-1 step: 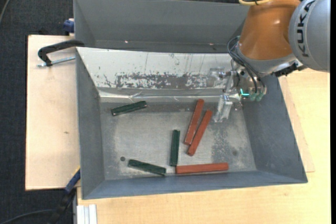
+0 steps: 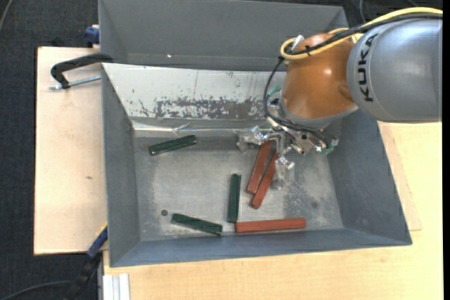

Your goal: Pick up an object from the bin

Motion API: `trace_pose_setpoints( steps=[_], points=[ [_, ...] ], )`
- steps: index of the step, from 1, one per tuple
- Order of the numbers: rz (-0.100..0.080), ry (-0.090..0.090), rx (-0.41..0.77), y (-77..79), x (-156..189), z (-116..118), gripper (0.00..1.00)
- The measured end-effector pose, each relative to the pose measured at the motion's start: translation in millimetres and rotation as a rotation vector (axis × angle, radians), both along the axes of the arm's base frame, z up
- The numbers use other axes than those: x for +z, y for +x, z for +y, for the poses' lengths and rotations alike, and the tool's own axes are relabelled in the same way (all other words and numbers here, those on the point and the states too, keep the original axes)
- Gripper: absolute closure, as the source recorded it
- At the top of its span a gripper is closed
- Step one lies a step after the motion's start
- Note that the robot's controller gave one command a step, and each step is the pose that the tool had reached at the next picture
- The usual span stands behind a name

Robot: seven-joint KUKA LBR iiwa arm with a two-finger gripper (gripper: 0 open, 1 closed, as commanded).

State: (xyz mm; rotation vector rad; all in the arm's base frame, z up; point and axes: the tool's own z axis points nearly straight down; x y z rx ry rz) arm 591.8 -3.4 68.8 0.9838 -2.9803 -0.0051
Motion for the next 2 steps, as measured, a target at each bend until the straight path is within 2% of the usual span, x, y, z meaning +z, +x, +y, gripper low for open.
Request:
trace_pose_setpoints(
  steps=[1,2],
  points=[
    [-0.005,0.0,-0.003,1.7,3,-1,1.0],
    [-0.019,0.0,-0.107,5.0,141,13,1.0]
  ],
)
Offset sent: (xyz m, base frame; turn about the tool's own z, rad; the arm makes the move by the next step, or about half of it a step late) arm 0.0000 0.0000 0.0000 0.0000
